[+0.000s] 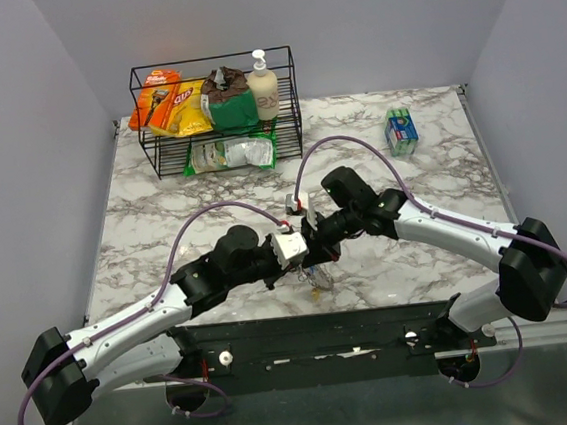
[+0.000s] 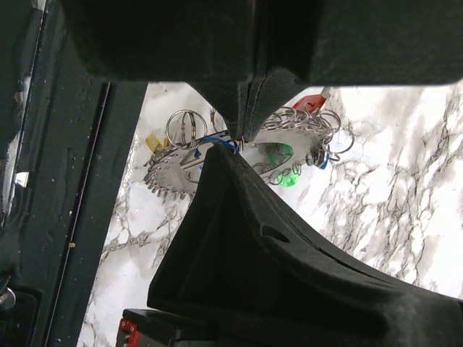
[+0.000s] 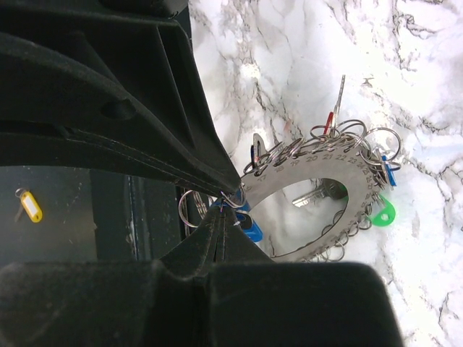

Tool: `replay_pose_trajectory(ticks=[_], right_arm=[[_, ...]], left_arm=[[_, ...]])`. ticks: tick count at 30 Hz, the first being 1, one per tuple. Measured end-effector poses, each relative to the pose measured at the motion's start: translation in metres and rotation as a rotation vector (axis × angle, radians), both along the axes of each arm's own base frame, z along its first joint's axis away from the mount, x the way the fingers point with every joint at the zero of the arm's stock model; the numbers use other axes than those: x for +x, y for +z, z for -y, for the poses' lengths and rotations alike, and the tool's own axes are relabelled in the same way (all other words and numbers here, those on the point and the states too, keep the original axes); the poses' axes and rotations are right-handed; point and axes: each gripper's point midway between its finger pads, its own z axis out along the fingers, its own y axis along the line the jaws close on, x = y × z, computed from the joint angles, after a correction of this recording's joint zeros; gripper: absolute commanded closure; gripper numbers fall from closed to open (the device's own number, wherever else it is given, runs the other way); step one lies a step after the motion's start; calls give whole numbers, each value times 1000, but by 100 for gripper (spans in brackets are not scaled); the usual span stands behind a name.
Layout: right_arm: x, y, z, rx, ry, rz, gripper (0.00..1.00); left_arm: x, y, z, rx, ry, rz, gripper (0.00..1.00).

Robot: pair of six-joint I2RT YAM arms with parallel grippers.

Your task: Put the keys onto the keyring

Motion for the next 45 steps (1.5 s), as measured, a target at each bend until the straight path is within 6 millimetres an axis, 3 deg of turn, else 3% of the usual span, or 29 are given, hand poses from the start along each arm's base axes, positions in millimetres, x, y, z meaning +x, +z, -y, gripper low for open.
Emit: replay_pose_trajectory(ticks=[24,42,45], right_arm=[[0,0,0,2,0,3,100],[3,-8,-2,-25,-20,-3,100],[4,-8,-2,-23,-21,-3,93]], left_arm=[[-4,-8,1,34,-14,3,100],[-10,8,-4,-10,-17,41,100],[-10,8,-5,-27,-16,49,100]])
